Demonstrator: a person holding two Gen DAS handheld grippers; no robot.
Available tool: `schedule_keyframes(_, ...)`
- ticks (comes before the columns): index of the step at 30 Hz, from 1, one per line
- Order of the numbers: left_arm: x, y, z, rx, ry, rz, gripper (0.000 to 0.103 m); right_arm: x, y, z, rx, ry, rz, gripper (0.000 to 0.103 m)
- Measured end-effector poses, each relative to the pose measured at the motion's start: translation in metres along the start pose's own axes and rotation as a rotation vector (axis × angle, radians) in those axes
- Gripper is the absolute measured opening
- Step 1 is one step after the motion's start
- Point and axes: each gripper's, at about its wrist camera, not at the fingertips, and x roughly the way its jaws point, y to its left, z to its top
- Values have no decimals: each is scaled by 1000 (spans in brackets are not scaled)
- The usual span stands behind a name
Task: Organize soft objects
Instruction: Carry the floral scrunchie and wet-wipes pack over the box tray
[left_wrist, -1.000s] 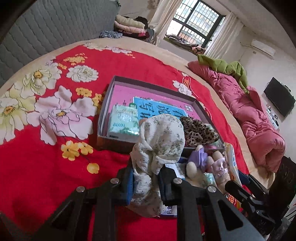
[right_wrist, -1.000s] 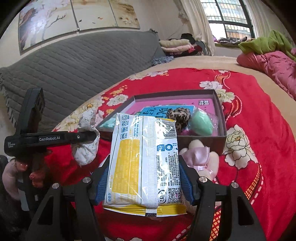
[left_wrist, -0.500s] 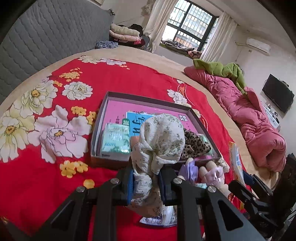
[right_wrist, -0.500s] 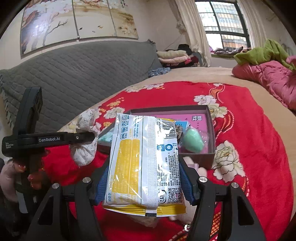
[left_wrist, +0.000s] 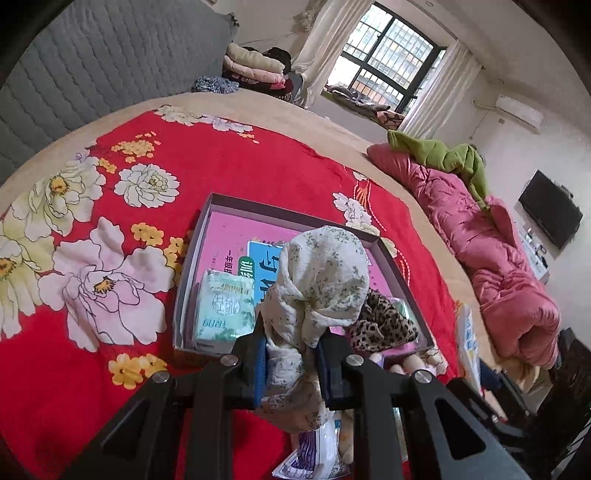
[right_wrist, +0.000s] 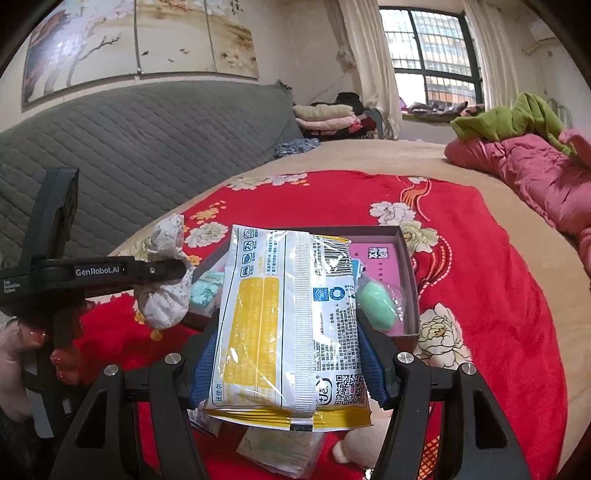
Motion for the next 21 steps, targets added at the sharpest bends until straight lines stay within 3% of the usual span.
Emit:
schedule_keyframes(11, 10, 15, 13, 20, 2, -15, 22, 9, 3, 20, 19, 16, -90, 67)
schedule_keyframes(21, 10, 26, 23, 44, -31, 23, 23, 22, 7, 46, 20, 12, -155, 67)
